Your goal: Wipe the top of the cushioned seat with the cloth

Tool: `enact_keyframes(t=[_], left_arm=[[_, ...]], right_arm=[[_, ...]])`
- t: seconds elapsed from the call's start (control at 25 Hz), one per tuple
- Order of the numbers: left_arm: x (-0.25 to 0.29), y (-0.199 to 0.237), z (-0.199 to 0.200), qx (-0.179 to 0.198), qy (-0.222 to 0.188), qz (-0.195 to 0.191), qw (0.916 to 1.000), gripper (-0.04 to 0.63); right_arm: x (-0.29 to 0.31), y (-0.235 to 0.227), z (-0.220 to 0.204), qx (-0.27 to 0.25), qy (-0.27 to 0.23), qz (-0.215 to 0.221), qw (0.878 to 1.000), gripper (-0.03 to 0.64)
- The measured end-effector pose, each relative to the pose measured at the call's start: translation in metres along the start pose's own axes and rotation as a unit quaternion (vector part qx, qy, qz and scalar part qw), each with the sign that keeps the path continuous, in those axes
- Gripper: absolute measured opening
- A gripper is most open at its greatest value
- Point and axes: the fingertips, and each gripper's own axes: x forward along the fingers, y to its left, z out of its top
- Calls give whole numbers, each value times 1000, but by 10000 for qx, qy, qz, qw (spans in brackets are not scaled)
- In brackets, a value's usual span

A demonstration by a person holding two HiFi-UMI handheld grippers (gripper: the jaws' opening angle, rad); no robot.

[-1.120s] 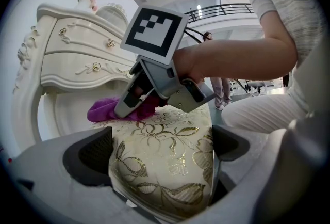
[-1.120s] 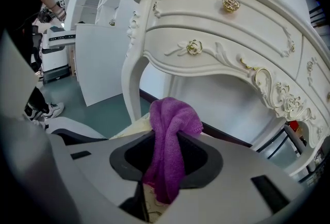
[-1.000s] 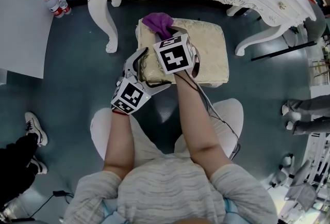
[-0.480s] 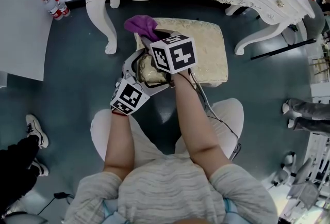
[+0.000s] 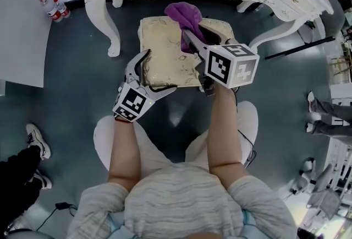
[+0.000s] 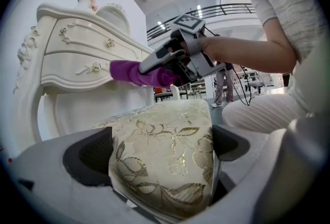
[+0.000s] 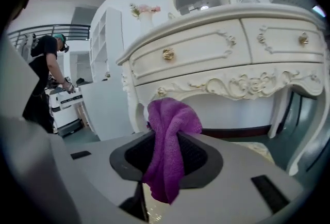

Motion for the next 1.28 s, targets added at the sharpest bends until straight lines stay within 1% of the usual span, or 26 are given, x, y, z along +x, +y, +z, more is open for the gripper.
enact_keyframes(t=[0.16,0.28,0.36,0.48,0.64,0.8,1.28], left_arm=[[-1,0,0,4,-7,3,10000,594],[0,-1,0,-6,-5,0,10000,594],[0,-1,0,-4,11,2,10000,594],[0,-1,1,1,28,9,10000,594],[0,-1,1,-9,26,12,10000,594],[0,-1,0,-5,16,1,10000,594],[1,-1,1,-13,-8,1,10000,594]], right_arm=[[-31,-50,-10,58,99,-635,9979,114],[-54,-87,-24,27,269,-1206,9923,114],[-67,-111,-36,0,435,-1581,9865,114],[-81,-141,-52,-150,753,-2129,9740,114],[-94,-167,-68,-258,1054,-2593,9597,114],[-100,-179,-80,-283,1237,-2823,9509,114],[-92,-179,-93,-581,1592,-2967,9398,114]])
